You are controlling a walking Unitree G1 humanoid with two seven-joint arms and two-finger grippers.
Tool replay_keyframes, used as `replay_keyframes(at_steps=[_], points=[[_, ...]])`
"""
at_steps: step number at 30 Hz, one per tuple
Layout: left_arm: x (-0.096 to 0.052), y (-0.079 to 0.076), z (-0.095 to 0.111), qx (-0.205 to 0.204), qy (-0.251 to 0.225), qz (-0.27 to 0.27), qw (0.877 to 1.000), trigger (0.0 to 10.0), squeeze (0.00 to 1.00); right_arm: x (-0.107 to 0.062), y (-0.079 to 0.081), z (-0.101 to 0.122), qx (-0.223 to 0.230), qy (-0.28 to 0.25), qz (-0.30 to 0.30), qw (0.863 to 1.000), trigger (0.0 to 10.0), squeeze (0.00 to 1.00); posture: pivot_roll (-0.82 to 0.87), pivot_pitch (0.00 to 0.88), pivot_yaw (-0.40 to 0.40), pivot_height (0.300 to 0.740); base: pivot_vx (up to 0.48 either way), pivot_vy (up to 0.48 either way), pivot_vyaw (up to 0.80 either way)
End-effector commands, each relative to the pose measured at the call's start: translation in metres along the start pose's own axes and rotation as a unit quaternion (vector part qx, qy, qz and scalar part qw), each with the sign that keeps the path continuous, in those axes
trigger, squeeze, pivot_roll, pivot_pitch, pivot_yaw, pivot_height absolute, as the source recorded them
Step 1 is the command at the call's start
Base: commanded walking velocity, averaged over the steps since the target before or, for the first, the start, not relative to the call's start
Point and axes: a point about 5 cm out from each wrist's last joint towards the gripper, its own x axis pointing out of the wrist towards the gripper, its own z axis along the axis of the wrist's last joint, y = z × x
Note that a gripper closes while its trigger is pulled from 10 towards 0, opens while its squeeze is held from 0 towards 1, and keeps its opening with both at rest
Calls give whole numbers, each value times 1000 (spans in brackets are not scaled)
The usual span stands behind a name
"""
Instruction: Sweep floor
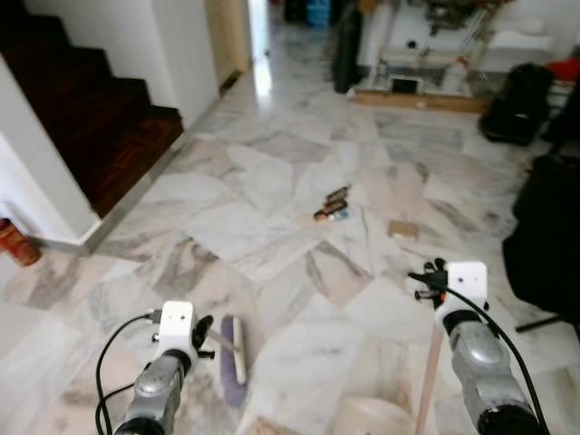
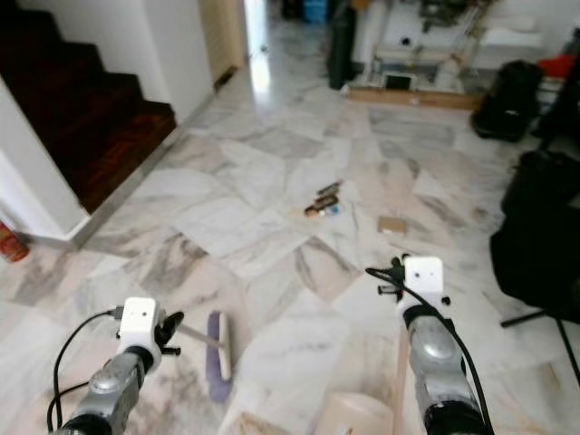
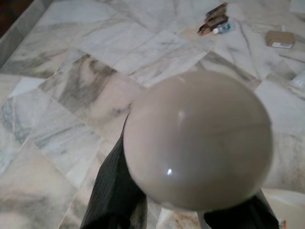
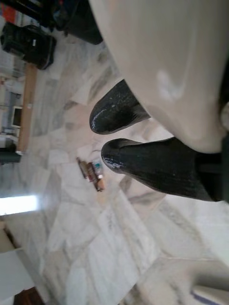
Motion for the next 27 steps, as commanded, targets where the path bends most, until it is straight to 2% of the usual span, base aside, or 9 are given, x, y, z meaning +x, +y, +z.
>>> replay_keyframes(at_steps=[1,4,14,27], points=[[-10,-7,-30,-9,73,-12,997,10000,0,2,-1,5,-5,-8,1,1000,10000,0,-184,0,11,740,0,0,681],[-10,-7,-30,-2,72,-11,997,10000,0,2,0,5,-4,-9,2,1000,10000,0,-184,0,9,740,0,0,548],[-9,-8,-29,-2,72,-12,997,10000,0,3,-3,6,-1,-10,-2,1000,10000,0,-184,0,9,740,0,-458,0],[-8,-7,-27,-13,66,-11,998,10000,0,4,-4,7,3,-11,-5,1000,10000,0,-179,0,11,740,0,0,0]])
